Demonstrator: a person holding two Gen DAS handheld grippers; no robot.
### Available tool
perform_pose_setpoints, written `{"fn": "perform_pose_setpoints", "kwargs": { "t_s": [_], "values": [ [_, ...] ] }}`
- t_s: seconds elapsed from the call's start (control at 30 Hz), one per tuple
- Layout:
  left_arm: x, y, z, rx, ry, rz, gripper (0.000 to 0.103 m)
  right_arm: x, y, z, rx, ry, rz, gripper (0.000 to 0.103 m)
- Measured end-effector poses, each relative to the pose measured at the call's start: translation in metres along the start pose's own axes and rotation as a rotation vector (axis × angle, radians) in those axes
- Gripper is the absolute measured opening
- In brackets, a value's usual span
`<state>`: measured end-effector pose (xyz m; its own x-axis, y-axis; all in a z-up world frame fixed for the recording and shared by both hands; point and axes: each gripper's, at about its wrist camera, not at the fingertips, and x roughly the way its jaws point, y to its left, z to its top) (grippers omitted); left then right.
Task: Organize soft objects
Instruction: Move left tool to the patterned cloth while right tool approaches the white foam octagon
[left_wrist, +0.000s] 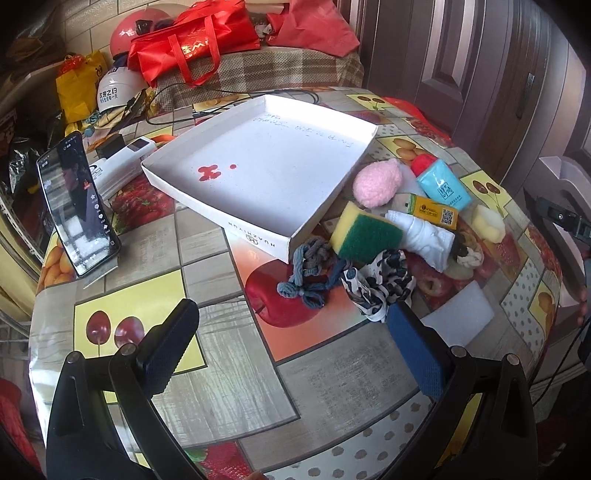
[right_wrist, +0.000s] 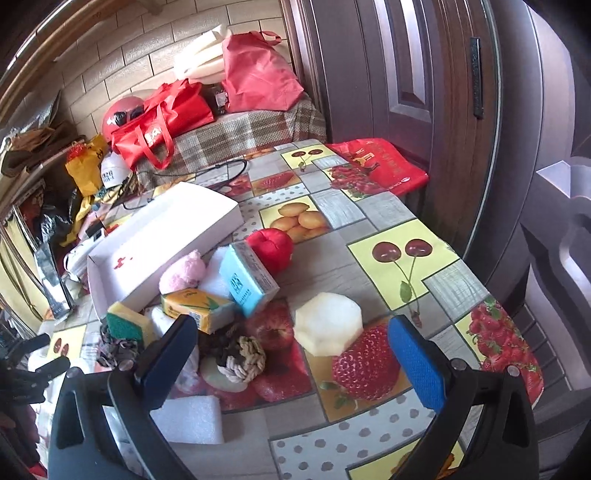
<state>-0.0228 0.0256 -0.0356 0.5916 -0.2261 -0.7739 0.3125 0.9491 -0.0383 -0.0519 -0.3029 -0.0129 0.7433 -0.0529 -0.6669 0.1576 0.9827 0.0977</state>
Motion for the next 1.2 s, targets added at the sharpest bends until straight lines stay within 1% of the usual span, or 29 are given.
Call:
{"fn": "perform_pose_setpoints", "kwargs": {
  "t_s": [0.07, 0.13, 0.23, 0.3, 0.4, 0.53, 0.67, 0.83, 0.9, 0.97, 1.0, 1.13, 1.2],
  "values": [
    [0.003, -0.003, -0.001, 0.008, 0.008, -0.005, 0.103, 0.006, -0.007, -0.004, -0.025, 0.027, -0.047, 0.103],
    [0.009, -0.006, 0.001, 0.006, 0.024, -0.010, 0.103, 0.016, -0.018, -0.006, -0.014, 0.064, -0.085, 0.103],
    [0.019, -0.012, 0.006, 0.012, 0.050, 0.009, 0.102, 0.031, -0.034, -0.005, 0.048, 0.103, -0.095, 0.102],
    [0.023, -0.018, 0.010, 0.027, 0.058, 0.008, 0.102, 0.042, -0.038, -0.003, 0.069, 0.119, -0.087, 0.102],
    [0.028, -0.031, 0.015, 0.058, 0.072, 0.018, 0.102, 0.057, -0.031, 0.001, 0.046, 0.132, -0.086, 0.102],
    [0.033, -0.041, 0.017, 0.074, 0.083, 0.022, 0.102, 0.076, -0.016, 0.004, 0.012, 0.148, -0.088, 0.102],
    [0.036, -0.038, 0.015, 0.059, 0.094, 0.039, 0.102, 0.091, -0.011, 0.004, -0.015, 0.173, -0.102, 0.102],
    [0.034, -0.029, 0.016, 0.034, 0.083, 0.049, 0.102, 0.105, -0.009, 0.004, -0.035, 0.200, -0.107, 0.102],
    [0.033, -0.024, 0.014, 0.015, 0.076, 0.045, 0.102, 0.107, -0.009, 0.003, -0.035, 0.208, -0.108, 0.102],
    [0.032, -0.018, 0.010, 0.005, 0.073, 0.024, 0.100, 0.109, -0.010, 0.002, -0.032, 0.215, -0.111, 0.097],
    [0.032, -0.017, 0.007, 0.008, 0.076, 0.012, 0.098, 0.109, -0.011, 0.001, -0.028, 0.220, -0.111, 0.095],
    [0.031, -0.025, 0.000, 0.040, 0.085, -0.039, 0.098, 0.108, -0.016, -0.001, -0.014, 0.211, -0.119, 0.095],
    [0.035, -0.033, 0.003, 0.056, 0.092, -0.045, 0.098, 0.107, -0.017, -0.001, -0.007, 0.207, -0.109, 0.093]
  ]
}}
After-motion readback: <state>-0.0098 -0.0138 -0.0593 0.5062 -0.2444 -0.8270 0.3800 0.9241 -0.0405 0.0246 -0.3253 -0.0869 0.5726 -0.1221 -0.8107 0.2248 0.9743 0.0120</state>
